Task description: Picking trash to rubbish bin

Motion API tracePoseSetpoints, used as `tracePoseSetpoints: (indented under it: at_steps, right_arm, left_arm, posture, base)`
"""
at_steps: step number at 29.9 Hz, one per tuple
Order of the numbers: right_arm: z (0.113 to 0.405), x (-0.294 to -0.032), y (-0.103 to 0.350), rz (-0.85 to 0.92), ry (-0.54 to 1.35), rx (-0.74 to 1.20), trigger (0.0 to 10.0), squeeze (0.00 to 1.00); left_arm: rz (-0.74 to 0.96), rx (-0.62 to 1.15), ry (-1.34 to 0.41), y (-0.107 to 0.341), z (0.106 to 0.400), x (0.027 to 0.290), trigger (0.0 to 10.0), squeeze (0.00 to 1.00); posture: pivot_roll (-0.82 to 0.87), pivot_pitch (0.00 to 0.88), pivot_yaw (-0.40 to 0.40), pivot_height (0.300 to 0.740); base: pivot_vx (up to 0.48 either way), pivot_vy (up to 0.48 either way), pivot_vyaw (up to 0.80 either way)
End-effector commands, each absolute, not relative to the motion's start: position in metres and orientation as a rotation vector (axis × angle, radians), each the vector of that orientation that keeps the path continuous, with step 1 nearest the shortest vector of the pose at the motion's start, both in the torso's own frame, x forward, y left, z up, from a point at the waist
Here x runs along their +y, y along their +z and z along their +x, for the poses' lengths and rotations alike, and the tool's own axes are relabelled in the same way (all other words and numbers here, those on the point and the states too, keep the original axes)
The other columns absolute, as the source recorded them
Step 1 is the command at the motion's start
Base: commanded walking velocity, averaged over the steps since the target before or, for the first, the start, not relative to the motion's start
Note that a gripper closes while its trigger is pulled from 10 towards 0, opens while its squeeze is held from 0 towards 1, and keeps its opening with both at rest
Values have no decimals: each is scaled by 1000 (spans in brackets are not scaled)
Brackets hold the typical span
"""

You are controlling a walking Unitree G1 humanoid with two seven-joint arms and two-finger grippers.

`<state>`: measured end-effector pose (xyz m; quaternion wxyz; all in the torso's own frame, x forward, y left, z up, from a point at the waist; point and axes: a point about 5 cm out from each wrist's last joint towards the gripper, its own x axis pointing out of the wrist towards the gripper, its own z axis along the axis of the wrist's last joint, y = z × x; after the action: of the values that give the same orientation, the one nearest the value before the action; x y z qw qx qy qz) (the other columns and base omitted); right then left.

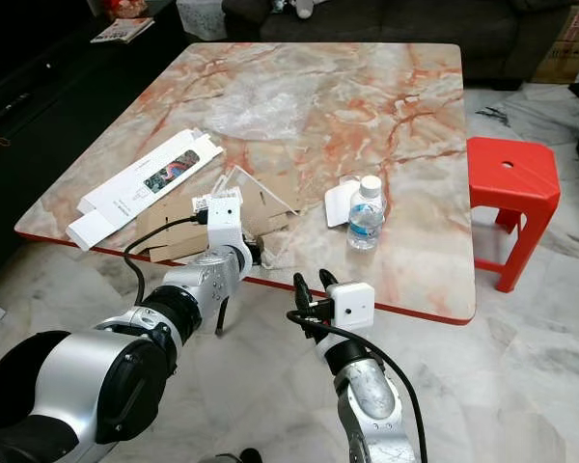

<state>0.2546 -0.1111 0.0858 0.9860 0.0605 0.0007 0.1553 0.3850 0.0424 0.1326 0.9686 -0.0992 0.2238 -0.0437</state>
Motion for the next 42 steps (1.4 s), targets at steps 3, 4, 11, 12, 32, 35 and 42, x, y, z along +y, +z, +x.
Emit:
tracePoseSetpoints:
  at_steps: [3, 4, 11, 12, 32, 35, 42]
  right_arm:
    - [257, -109, 92, 120, 321, -13, 10000, 0]
    - [257, -109, 92, 120, 321, -13, 10000, 0]
    - [259, -111, 93, 114, 321, -17, 10000, 0]
    - [260, -111, 94, 112, 321, -18, 10000, 0]
    - [269, -118, 99, 85, 319, -41, 10000, 0]
    - [271, -119, 100, 83, 320, -43, 10000, 0]
    - [275, -117, 101, 80, 330, -47, 10000, 0]
  left_arm:
    - [-214, 486, -67, 128, 383, 42, 1137, 0]
    - [-214, 482, -68, 129, 383, 42, 1765, 0]
    - [-227, 461, -87, 136, 385, 38, 10000, 0]
    - [-229, 460, -90, 136, 385, 37, 10000, 0]
    - [-341, 333, -243, 167, 389, 13, 10000, 0]
    - [-356, 280, -256, 174, 391, 14, 10000, 0]
    - [-341, 321, -242, 163, 389, 18, 7294, 0]
  posture:
    - [31, 141, 126, 740]
    - [31, 141, 125, 740]
    - [34, 136, 122, 740]
    - [35, 135, 120, 740]
    - [38, 108, 109, 740]
    - [46, 103, 105, 740]
    - [52, 93, 101, 740]
  base:
    - [0, 0, 0]
    - [0, 0, 0]
    - [0, 0, 0]
    - [0, 0, 0]
    - [0, 0, 0]
    - [0, 0, 0]
    - [0, 0, 0]
